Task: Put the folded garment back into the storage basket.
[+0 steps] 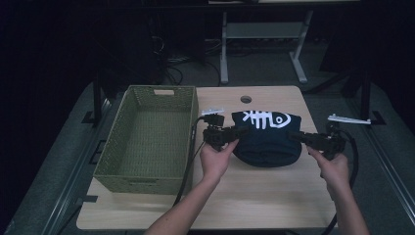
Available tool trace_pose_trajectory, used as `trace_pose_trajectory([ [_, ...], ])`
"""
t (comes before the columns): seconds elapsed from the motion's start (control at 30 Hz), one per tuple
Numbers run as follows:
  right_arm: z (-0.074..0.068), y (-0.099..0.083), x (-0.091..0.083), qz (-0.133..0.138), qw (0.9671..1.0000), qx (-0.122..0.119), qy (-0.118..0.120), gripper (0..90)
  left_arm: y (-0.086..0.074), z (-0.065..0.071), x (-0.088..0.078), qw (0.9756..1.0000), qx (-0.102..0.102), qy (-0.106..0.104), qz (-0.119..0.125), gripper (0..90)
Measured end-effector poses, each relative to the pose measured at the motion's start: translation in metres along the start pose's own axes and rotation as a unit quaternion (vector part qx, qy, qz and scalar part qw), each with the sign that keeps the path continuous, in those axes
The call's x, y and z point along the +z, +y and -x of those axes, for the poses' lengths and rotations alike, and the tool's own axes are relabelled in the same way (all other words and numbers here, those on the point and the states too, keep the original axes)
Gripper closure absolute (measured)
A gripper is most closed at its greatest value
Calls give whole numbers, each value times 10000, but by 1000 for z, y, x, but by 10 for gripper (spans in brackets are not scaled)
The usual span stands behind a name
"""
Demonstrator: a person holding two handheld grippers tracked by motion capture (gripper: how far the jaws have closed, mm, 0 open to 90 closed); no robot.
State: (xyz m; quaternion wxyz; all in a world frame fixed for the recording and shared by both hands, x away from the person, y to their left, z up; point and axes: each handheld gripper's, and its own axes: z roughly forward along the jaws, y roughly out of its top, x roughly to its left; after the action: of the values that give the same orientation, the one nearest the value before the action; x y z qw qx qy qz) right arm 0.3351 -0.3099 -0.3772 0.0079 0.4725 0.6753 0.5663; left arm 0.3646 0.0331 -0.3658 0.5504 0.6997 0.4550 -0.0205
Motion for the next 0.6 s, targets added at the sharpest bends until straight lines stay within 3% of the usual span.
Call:
trace_pose_trajectory([
  [0.6, -21, 15, 13, 80, 9990, 46, 429, 734, 16, -10, -35, 9998, -11, -149, 130, 657],
])
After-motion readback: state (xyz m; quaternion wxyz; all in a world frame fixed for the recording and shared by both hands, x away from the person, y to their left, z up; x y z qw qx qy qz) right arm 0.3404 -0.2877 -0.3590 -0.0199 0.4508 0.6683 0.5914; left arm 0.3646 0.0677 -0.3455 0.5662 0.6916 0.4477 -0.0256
